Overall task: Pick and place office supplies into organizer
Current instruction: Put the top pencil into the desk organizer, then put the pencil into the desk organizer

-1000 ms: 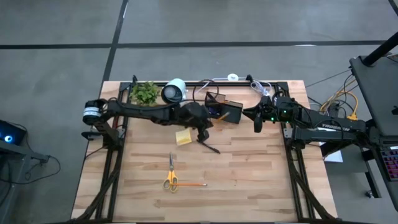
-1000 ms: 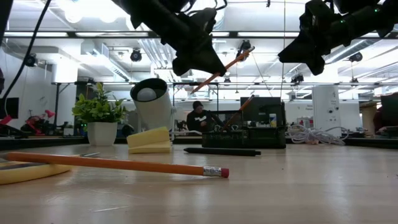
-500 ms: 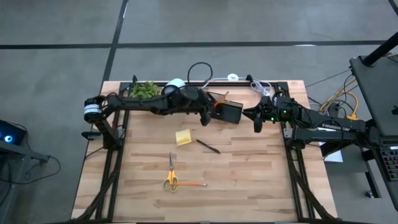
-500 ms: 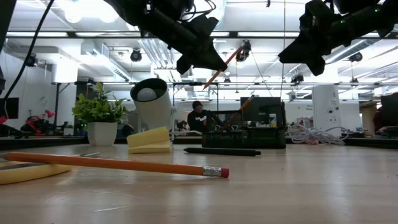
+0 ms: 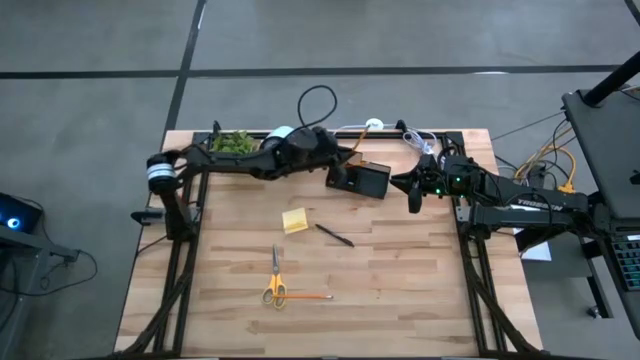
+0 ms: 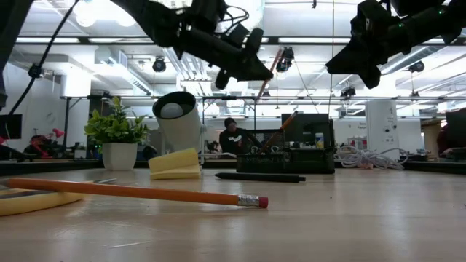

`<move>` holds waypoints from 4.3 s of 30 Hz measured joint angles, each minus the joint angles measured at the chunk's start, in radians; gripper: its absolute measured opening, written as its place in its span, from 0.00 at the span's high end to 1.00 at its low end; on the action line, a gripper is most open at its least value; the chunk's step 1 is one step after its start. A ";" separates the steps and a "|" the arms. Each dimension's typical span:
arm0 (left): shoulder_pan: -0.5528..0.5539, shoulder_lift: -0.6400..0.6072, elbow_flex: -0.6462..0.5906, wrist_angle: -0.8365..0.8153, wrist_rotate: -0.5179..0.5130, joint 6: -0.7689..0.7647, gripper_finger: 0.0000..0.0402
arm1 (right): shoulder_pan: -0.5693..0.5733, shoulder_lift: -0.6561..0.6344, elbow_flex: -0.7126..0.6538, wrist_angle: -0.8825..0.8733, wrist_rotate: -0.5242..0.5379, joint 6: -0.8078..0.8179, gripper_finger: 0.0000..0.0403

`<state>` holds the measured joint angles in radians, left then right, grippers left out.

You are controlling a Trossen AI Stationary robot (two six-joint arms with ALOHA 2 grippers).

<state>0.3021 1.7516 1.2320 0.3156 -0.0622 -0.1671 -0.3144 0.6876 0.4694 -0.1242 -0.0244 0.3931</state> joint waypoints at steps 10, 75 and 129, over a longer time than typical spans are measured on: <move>0.035 0.074 0.000 0.137 -0.004 0.059 0.97 | 0.000 0.000 0.000 -0.002 -0.002 0.000 0.86; 0.089 0.238 -0.002 0.294 -0.059 -0.033 0.97 | 0.000 0.002 0.000 -0.008 -0.001 0.008 0.86; 0.088 0.208 0.000 0.065 0.087 0.201 0.80 | 0.000 0.002 0.000 -0.008 0.001 0.008 0.86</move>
<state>0.3904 1.9595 1.2320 0.3811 0.0246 0.0344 -0.3141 0.6891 0.4694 -0.1326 -0.0235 0.4007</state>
